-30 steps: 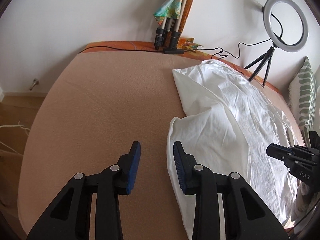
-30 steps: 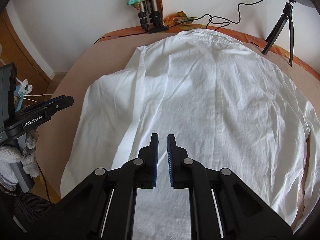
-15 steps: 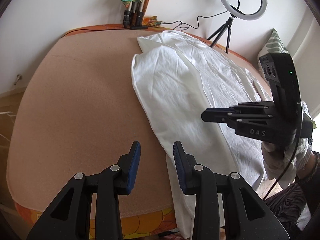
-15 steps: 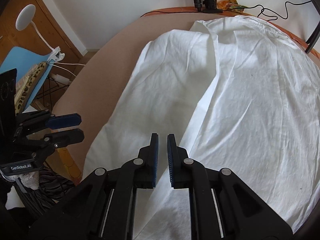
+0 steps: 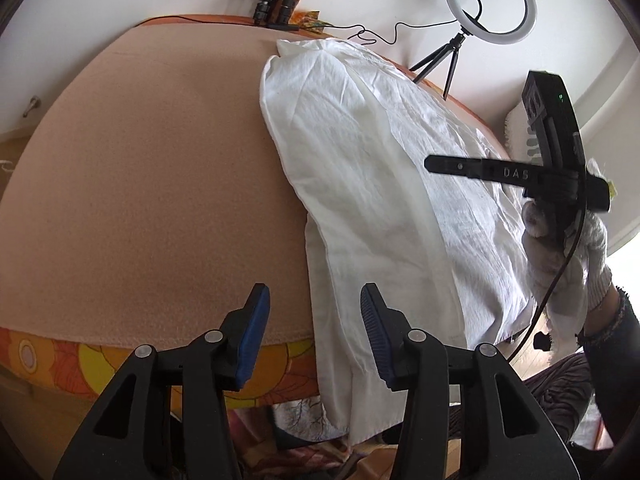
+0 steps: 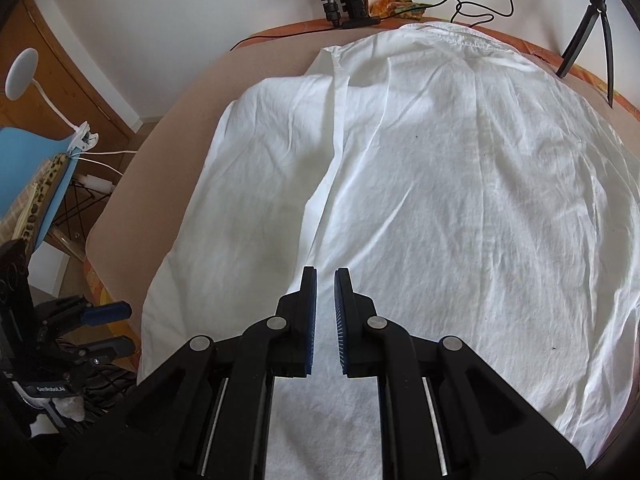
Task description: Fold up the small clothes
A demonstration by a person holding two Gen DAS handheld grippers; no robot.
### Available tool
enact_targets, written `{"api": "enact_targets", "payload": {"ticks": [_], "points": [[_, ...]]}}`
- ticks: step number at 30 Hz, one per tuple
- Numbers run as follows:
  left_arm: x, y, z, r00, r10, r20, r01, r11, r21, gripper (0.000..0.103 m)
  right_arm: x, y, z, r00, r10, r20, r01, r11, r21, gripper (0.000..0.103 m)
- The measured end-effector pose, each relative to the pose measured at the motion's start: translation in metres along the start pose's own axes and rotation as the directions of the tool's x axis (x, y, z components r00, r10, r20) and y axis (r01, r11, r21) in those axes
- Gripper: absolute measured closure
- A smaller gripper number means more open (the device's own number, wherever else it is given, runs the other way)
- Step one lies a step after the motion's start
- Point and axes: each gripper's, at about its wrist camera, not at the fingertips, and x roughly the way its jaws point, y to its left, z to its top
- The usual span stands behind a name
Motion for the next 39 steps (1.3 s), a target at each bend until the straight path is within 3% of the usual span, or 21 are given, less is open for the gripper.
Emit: {"api": "enact_targets", "payload": {"ticks": [3,5,7,13,17,25,28,33,36,39], "points": [[0.002,-0.003,-0.011,1.0,-0.002,0.001,0.002,1.0,-0.003,0.057,-0.014,0.008,0.022,0.999,0.036,0.011,-0.036,0.999,-0.002,0.086],[0.004,-0.002,-0.015,1.0,-0.024,-0.01,0.024,1.0,-0.019,0.057,-0.019,0.019,0.039,0.999,0.045,0.025,-0.045,0.999,-0.01,0.04],[0.004,0.001,-0.019,0.999,-0.043,-0.009,0.043,0.998,-0.039,0.057,-0.02,0.032,0.058,0.998,0.054,0.044,-0.053,0.998,-0.026,0.032],[0.002,0.005,-0.023,0.997,-0.07,0.006,0.071,0.996,-0.046,0.06,0.028,0.063,0.11,0.994,0.065,-0.083,-0.063,0.998,0.023,0.032],[0.002,0.008,-0.024,0.995,-0.098,0.013,0.098,0.994,-0.051,0.061,0.072,0.076,0.131,0.989,-0.023,-0.149,0.031,0.998,0.048,0.032],[0.007,0.011,-0.028,0.979,-0.204,-0.022,0.201,0.974,-0.109,0.078,0.133,0.095,0.157,0.96,-0.181,-0.215,0.184,0.983,-0.004,0.032],[0.009,0.007,-0.03,0.972,-0.231,-0.042,0.226,0.969,-0.103,0.092,0.147,0.098,0.159,0.943,-0.234,-0.236,0.238,0.971,-0.012,0.032],[0.006,-0.009,-0.034,0.974,-0.224,-0.034,0.223,0.974,-0.034,0.094,0.159,0.104,0.154,0.919,-0.305,-0.25,0.29,0.952,-0.095,0.032],[0.006,-0.013,-0.034,0.975,-0.222,-0.026,0.221,0.975,-0.025,0.095,0.162,0.101,0.149,0.911,-0.325,-0.253,0.306,0.945,-0.114,0.047],[0.005,-0.013,-0.034,0.976,-0.214,-0.022,0.214,0.977,-0.012,0.096,0.158,0.091,0.146,0.919,-0.316,-0.236,0.305,0.949,-0.086,0.07]]}}
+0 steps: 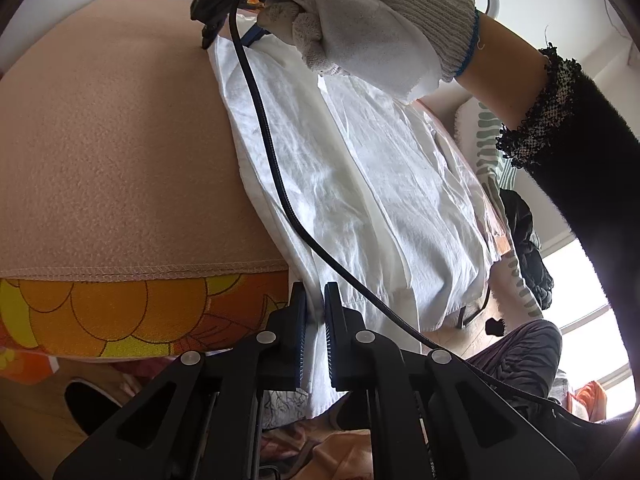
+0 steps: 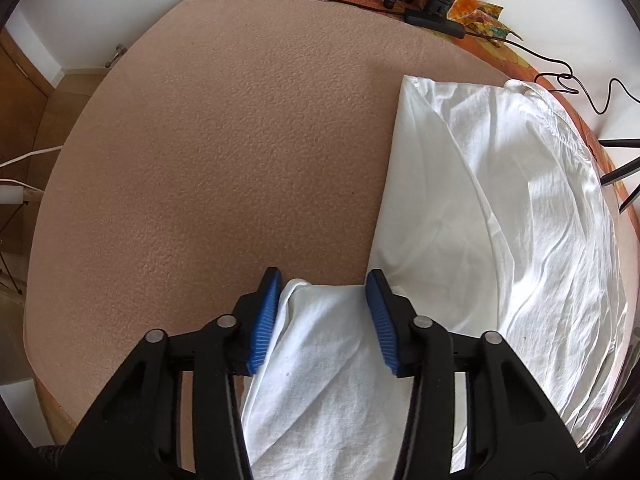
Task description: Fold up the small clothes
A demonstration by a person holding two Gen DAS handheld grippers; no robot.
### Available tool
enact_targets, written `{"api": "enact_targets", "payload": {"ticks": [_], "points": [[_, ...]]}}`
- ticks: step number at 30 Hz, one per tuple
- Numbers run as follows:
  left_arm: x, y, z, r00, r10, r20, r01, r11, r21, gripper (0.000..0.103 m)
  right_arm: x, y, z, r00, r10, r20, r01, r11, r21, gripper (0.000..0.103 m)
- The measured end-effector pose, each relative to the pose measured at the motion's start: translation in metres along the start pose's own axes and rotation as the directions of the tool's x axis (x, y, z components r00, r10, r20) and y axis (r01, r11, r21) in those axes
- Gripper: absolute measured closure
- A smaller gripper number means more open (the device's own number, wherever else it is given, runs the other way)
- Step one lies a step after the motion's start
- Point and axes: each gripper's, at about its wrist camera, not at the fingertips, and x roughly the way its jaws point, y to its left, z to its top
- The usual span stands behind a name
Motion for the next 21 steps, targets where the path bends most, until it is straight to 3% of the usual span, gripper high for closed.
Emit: {"api": "enact_targets", "payload": {"ticks": [2,5,10,15,18,21], "points": [[-0.002,-0.001,0.001,1.0,0.0,0.007,0.0,1.0,0.005,0.097,-0.001,-0.009,-0.003,0.999,0.034,0.004,-0.034,0.999,0.015,0.088],[-0.004,-0.002,0.002,1.0,-0.003,0.014,0.003,1.0,0.014,0.097,-0.004,-0.02,-0.01,0.996,0.089,0.024,-0.089,0.996,0.022,0.092],[-0.007,-0.019,0.001,0.999,0.01,0.034,-0.013,0.997,0.076,0.098,-0.018,-0.055,-0.026,0.966,0.236,0.101,-0.244,0.967,0.078,0.094],[-0.01,-0.043,0.005,0.999,0.003,0.054,-0.011,0.987,0.158,0.098,-0.043,-0.104,-0.042,0.909,0.363,0.204,-0.393,0.91,0.131,0.094],[-0.009,-0.062,0.008,0.998,0.001,0.057,-0.013,0.976,0.218,0.098,-0.055,-0.127,-0.049,0.881,0.394,0.261,-0.439,0.887,0.143,0.094],[-0.003,-0.079,0.011,0.999,0.004,0.05,-0.017,0.962,0.271,0.098,-0.062,-0.153,-0.063,0.867,0.401,0.296,-0.462,0.87,0.171,0.094]]}}
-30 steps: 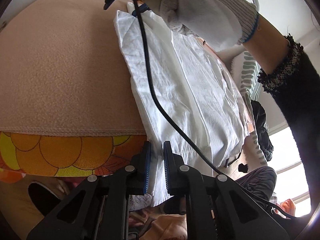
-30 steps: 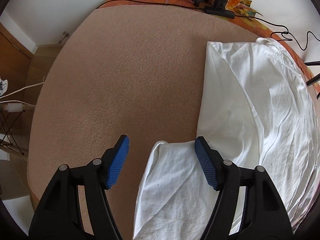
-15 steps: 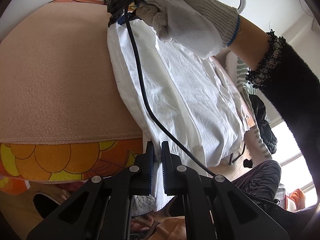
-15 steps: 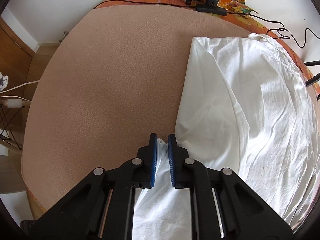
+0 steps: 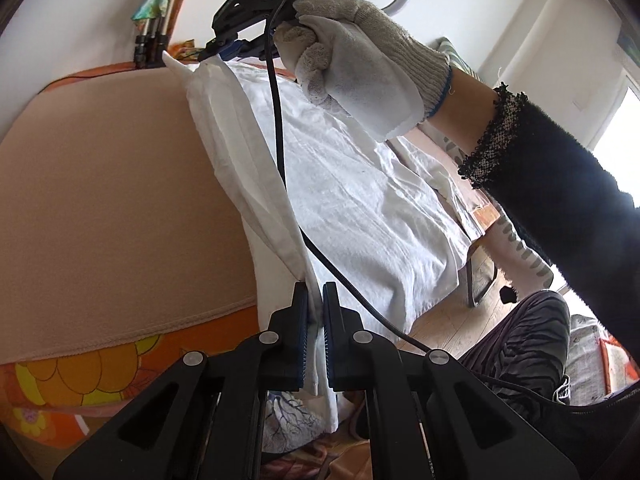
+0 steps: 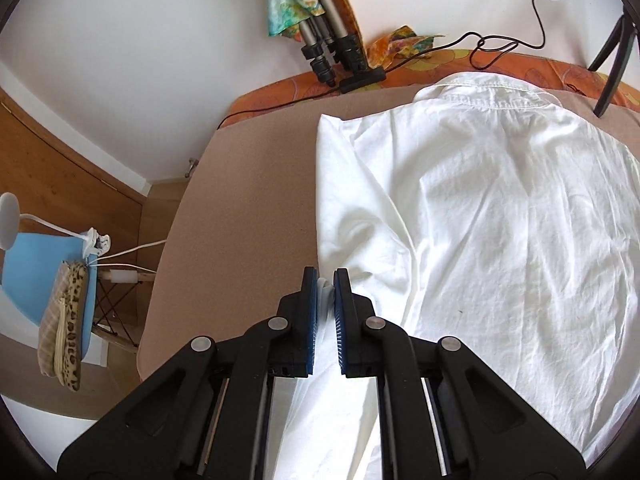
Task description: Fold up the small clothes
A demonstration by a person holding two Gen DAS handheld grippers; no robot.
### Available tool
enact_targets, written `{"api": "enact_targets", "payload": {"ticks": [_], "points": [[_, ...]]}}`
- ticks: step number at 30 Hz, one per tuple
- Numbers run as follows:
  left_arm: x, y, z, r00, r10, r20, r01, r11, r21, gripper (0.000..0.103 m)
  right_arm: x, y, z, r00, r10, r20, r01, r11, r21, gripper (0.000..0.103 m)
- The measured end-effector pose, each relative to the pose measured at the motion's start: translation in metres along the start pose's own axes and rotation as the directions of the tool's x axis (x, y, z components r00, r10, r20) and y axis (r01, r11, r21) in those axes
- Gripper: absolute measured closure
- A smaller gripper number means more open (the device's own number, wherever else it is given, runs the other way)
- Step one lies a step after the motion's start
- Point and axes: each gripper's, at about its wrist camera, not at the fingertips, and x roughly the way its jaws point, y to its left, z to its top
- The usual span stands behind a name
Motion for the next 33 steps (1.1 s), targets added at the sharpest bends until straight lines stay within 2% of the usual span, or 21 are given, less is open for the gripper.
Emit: {"api": "enact_targets", "payload": {"ticks": [6,10,15,17,19,22,25,28,32,33], "points": [[0.017,-0.022,0.01,0.999,-0.005,-0.035,0.007,0.997,0.074,0.098,-0.026,-0.041,-0.008,0.999,0.008,0.037,-0.009,0.999,0.037,0.094],[0.032,-0.035,0.014,0.998,-0.012,-0.058,0.018,0.993,0.113,0.098,-0.023,-0.069,-0.006,0.999,-0.005,0.043,0.003,0.998,0.06,0.094],[0.048,-0.047,0.014,0.996,-0.03,-0.086,0.04,0.992,0.118,0.097,-0.016,-0.098,-0.014,0.999,-0.029,0.027,0.026,0.996,0.091,0.094],[0.051,-0.052,0.013,0.991,-0.059,-0.117,0.074,0.99,0.124,0.096,-0.011,-0.104,-0.017,0.998,-0.054,0.021,0.052,0.996,0.079,0.094],[0.046,-0.056,0.009,0.986,-0.094,-0.135,0.112,0.985,0.133,0.089,-0.005,-0.109,-0.018,0.999,-0.054,0.005,0.053,0.996,0.071,0.094],[0.031,-0.062,0.003,0.981,-0.125,-0.149,0.148,0.977,0.156,0.089,-0.002,-0.117,-0.019,0.995,-0.102,-0.009,0.102,0.993,0.056,0.09],[0.009,-0.055,0.0,0.987,-0.101,-0.123,0.122,0.976,0.179,0.089,-0.013,-0.118,-0.021,0.986,-0.166,0.024,0.165,0.986,0.021,0.083],[0.0,-0.043,0.003,0.997,-0.016,-0.081,0.033,0.977,0.209,0.089,-0.034,-0.119,-0.026,0.977,-0.196,0.089,0.196,0.981,0.01,0.079],[0.013,-0.028,0.012,0.997,0.003,-0.075,0.01,0.984,0.176,0.089,-0.052,-0.103,-0.043,0.987,-0.086,0.137,0.094,0.994,-0.052,0.079],[0.019,-0.029,0.013,0.997,0.005,-0.08,0.009,0.983,0.182,0.089,-0.053,-0.097,-0.048,0.985,-0.089,0.147,0.101,0.992,-0.077,0.079]]}}
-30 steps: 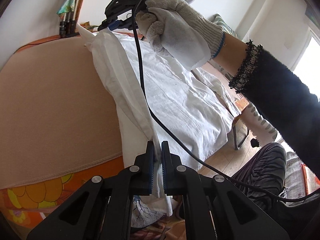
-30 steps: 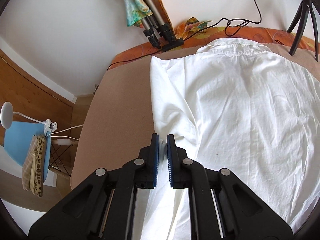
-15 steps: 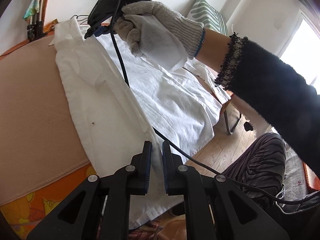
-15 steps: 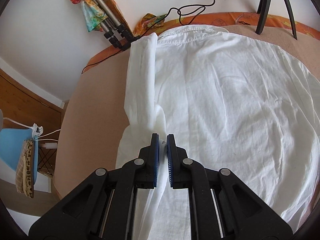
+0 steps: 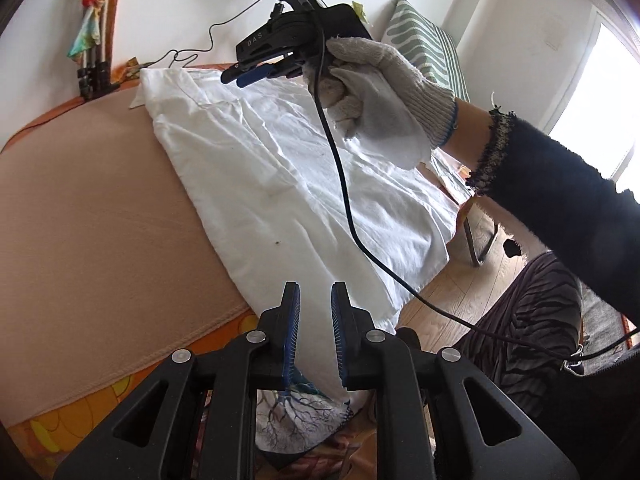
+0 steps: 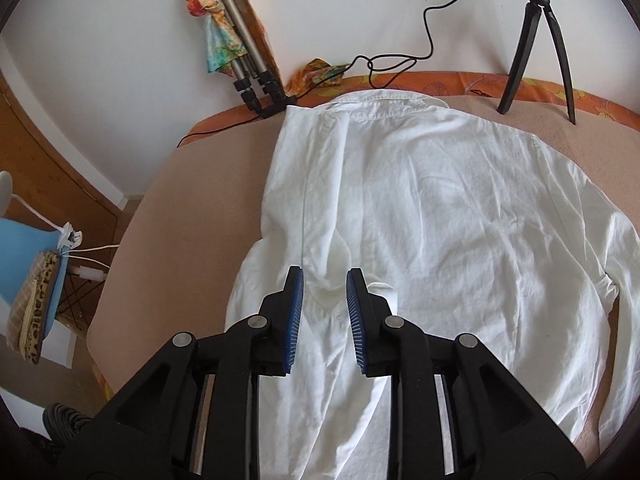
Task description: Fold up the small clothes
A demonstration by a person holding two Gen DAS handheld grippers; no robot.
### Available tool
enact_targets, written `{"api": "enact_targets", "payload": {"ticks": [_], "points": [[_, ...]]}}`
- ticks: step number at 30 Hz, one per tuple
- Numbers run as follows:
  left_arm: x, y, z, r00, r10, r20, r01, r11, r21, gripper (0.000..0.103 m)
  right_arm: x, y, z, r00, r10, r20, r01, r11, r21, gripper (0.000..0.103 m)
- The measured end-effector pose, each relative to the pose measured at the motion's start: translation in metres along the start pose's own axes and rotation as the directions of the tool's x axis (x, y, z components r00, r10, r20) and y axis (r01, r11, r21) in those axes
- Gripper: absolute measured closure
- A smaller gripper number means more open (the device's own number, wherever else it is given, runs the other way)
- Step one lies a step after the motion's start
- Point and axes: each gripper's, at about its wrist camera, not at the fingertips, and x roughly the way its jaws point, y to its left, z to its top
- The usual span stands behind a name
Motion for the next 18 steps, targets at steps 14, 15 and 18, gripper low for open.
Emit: {"api": "enact_targets", "payload": {"ticks": [14,15,18], "points": [[0.047,-0.024,-0.023,0.993,-0.048,-0.11,0.059,0.994,0.096,0.088,0.046,0.005,-0.03,0.995,-0.042,-0.088,0.039,0.999,-0.032,0.079],[0.047,-0.026,-0.025,0.991,-0.048,-0.122,0.061,0.992,0.108,0.088,0.045,0.003,-0.03,0.996,-0.036,-0.084,0.035,0.999,-0.021,0.079],[0.04,-0.033,-0.026,0.991,-0.036,-0.125,0.054,0.989,0.14,0.088,0.03,-0.002,-0.032,0.998,-0.029,-0.061,0.03,0.999,0.017,0.075]]}}
